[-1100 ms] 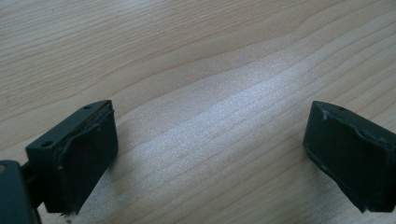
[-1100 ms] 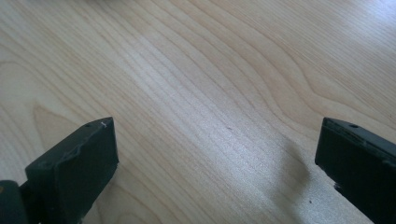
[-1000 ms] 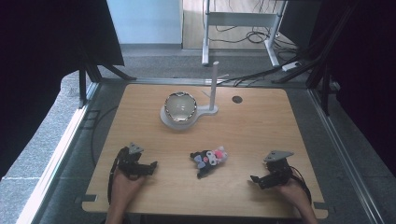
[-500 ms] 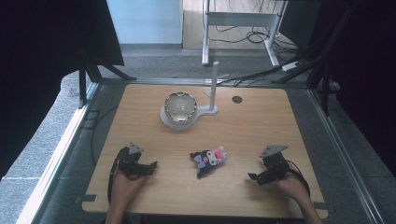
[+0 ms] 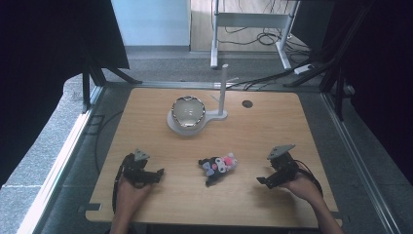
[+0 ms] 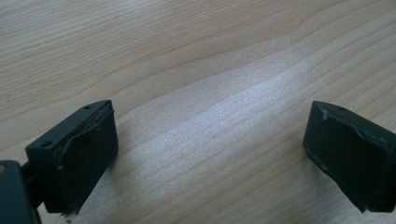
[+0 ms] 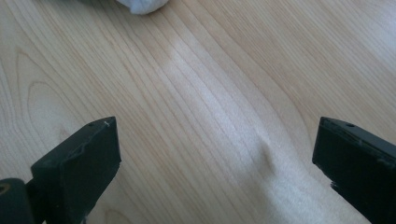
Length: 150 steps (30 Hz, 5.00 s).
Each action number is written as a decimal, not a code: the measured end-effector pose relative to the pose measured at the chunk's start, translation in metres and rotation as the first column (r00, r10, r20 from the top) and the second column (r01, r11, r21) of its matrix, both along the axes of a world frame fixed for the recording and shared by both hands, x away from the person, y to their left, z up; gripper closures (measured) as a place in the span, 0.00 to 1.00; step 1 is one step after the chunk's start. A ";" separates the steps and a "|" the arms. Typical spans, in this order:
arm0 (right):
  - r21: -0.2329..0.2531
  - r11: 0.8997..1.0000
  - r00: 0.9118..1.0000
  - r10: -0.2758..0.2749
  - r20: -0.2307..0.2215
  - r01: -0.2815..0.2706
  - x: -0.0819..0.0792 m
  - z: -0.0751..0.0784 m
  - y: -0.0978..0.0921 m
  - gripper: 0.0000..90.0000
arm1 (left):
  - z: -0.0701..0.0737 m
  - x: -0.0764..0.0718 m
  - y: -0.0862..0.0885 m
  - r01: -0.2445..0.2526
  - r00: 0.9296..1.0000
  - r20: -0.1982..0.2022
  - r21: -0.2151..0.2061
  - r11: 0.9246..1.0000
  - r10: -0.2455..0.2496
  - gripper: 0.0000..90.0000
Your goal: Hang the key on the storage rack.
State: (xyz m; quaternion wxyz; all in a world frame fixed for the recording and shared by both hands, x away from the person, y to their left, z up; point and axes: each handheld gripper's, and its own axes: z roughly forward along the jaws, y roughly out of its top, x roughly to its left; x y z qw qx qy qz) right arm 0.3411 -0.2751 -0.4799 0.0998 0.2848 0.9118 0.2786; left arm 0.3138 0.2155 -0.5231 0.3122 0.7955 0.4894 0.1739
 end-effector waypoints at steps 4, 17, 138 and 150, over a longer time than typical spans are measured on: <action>-0.017 1.000 1.000 0.026 0.000 -0.026 0.006 0.005 0.006 0.01 | 0.000 0.000 0.000 0.000 1.000 0.000 0.000 1.000 0.000 0.03; -0.037 0.996 0.996 0.080 -0.027 -0.081 0.020 0.011 0.022 0.03 | 0.000 0.000 0.000 0.000 1.000 0.000 0.000 1.000 0.000 0.03; -0.197 0.954 0.967 0.194 -0.168 -0.226 0.114 0.115 0.087 0.48 | 0.000 0.000 0.000 -0.002 1.000 0.001 -0.002 1.000 0.002 0.03; -0.185 0.973 0.982 0.113 -0.150 -0.140 0.137 0.143 0.068 0.48 | 0.000 0.000 0.000 0.001 1.000 0.001 0.000 1.000 -0.001 0.03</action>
